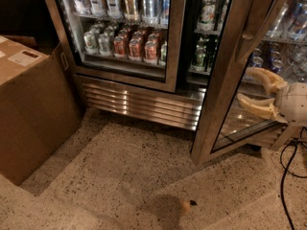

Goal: Open right fridge door

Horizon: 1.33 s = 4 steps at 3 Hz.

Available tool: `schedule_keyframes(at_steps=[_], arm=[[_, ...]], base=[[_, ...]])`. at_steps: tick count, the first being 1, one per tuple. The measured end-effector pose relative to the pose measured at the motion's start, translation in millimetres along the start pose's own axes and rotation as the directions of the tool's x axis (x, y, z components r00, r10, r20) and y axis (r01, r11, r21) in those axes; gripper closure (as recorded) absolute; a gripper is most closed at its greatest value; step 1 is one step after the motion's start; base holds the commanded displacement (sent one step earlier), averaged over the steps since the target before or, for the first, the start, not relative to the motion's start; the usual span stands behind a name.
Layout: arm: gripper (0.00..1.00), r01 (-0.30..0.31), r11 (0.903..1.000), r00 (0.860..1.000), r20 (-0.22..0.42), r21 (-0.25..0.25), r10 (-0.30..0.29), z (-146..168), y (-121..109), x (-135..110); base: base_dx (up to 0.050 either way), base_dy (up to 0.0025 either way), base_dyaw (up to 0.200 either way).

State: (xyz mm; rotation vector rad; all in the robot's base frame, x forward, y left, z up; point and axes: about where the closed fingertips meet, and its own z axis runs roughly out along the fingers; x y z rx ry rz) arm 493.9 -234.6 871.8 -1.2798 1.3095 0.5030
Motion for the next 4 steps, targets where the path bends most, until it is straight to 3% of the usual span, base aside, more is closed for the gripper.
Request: schedule_keyframes(at_steps=[3,4], arm=[[1.0,-0.001,1.0,1.0,0.0,0.001,0.001,-8.7,-3.7,4.0],[1.0,-0.139,0.965,0.988,-0.027,0.222,0.149,-74.1,-38.0,53.3]], base=[[0.0,0.0,0.0],[0.0,0.0,0.0]])
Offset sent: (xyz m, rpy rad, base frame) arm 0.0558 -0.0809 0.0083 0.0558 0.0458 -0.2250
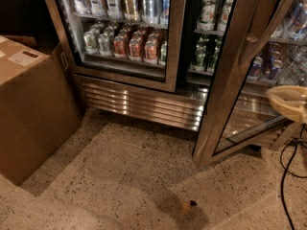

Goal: Open right fridge door

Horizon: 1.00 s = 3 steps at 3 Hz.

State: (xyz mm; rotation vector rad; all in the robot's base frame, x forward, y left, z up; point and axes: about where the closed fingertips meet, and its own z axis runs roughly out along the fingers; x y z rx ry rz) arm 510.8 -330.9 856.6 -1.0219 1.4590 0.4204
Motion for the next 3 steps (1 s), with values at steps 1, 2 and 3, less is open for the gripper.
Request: schedule_keyframes(at_steps=[1,2,3], arm=[[1.0,-0.112,0.9527,0.991,-0.035,0.283,0.127,-74.3,-54.1,43.9],[1.0,-0.112,0.9527,0.991,-0.036,0.282,0.127,-74.2,-54.0,44.0],[1.0,-0.129,0.9595,0.988,-0.053,0.25,0.147,-58.1,-42.9,53.4]], base=[[0.0,0.0,0.0],[0.0,0.0,0.0],[0.0,0.0,0.0]])
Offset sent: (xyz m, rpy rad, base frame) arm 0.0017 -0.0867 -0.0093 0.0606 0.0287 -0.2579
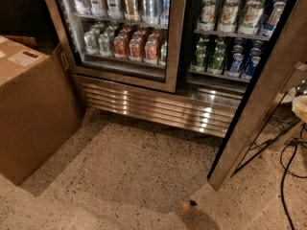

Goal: Open right fridge door

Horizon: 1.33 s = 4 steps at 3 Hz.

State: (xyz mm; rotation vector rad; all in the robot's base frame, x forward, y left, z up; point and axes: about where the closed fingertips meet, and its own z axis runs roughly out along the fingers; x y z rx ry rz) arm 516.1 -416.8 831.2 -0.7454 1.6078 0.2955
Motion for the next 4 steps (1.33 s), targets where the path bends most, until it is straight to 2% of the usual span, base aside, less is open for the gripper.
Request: schedule_keyframes(at_steps=[1,3,4], arm=[[1.0,-0.001,0.9987,1.0,-0.029,-0.051,-0.001,1.2,32.7,23.8],[1.0,0.025,0.9876,0.996,-0.081,-0.155,-0.038,-29.7,106.9,74.1],[1.0,0.031,0.9844,0.995,-0.091,-0.173,-0.047,-44.0,118.4,84.8]], base=[[0.0,0.0,0.0],[0.0,0.0,0.0],[-0.046,0.00012,-0.001]])
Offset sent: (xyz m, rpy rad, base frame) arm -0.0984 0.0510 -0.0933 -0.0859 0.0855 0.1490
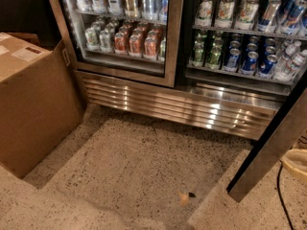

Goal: Open right fridge door

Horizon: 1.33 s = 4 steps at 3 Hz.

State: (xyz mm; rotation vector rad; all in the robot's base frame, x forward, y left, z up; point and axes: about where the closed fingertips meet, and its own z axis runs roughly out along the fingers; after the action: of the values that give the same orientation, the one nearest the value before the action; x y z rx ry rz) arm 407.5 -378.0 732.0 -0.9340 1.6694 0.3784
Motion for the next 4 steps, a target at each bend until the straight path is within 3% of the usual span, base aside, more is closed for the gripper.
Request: schedule_keyframes(at_steps=[2,3,4], arm=[[1.0,0.0,1.0,1.0,0.0,0.0,0.0,0.0,0.0,0.0],[1.0,0.0,1.0,1.0,0.0,0.0,0.0,0.0,0.0,0.0],[1.0,0.049,0.9985,0.998,0.027,-0.024,-0.048,10.2,13.2,-12.2]], base=[[-0.05,0.0,0.0],[0.0,0.0,0.0],[0.0,0.0,0.0]])
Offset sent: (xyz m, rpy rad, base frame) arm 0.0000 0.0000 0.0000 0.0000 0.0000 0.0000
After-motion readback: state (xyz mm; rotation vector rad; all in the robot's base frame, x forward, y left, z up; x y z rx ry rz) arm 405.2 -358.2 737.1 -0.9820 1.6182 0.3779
